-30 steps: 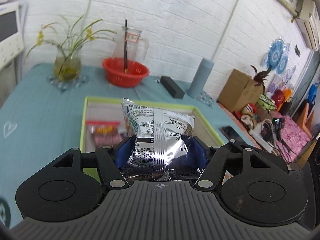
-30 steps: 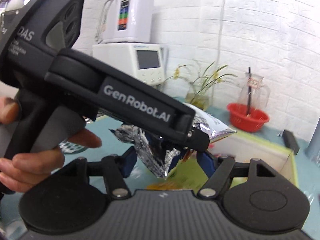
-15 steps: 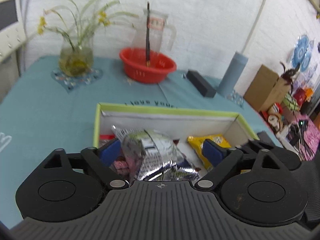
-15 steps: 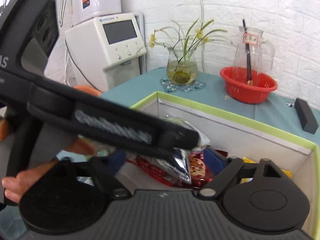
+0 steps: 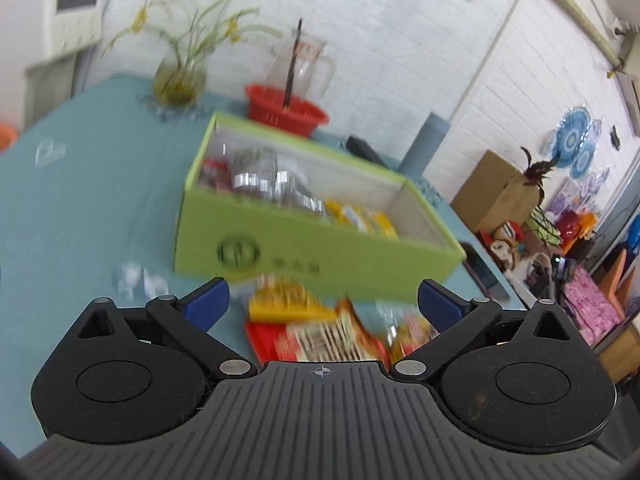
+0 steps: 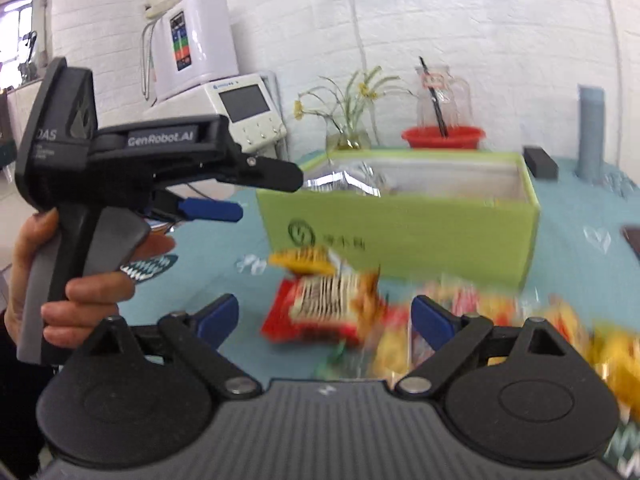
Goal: Organize snacks
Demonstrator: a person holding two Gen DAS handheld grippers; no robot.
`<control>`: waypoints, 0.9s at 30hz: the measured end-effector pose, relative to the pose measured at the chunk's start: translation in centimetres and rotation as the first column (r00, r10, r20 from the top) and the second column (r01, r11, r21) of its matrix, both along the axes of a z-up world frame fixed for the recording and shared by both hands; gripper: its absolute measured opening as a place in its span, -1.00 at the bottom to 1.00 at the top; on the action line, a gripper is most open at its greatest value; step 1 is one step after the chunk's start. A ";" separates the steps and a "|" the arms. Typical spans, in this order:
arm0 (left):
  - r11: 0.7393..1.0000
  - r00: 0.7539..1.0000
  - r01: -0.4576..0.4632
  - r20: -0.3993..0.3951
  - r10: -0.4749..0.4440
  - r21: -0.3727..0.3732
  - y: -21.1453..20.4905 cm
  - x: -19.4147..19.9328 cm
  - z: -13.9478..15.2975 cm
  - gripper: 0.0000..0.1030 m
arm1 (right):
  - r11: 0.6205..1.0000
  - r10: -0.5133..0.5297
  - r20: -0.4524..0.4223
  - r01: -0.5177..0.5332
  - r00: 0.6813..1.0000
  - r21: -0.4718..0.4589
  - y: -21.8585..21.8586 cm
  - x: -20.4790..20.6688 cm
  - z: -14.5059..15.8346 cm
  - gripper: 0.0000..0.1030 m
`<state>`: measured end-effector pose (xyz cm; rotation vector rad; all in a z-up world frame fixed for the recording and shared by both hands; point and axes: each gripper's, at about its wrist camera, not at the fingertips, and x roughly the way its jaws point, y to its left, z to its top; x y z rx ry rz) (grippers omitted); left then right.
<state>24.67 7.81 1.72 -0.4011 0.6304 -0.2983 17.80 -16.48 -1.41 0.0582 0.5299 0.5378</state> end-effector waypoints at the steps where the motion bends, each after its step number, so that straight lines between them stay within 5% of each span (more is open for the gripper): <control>1: 1.000 1.000 0.010 -0.017 -0.010 -0.015 -0.2 -0.5 -0.5 0.75 | 1.000 -0.029 -0.011 0.029 1.000 0.010 -0.6 -1.2 -0.4 0.79; 11: 0.980 0.980 0.198 -0.036 -0.198 -0.016 -7.9 -0.8 -0.6 0.66 | 0.969 -0.247 -0.002 0.247 0.969 0.011 -8.0 -3.9 -0.4 0.80; 16: 0.952 0.951 0.306 -0.049 -0.304 0.031 -13.6 3.3 0.8 0.51 | 0.974 -0.203 -0.024 0.205 0.979 0.097 -9.9 -1.8 -0.1 0.80; 22: 0.870 0.868 0.484 -0.178 -0.464 0.091 -19.3 8.8 1.1 0.20 | 0.983 -0.124 -0.069 0.132 0.990 0.131 -9.9 3.1 -0.4 0.80; 27: 0.824 0.836 0.534 -0.267 -0.480 0.189 -22.0 9.9 -1.3 -0.15 | 0.985 -0.104 -0.140 0.122 0.985 0.126 -9.8 6.2 -1.6 0.79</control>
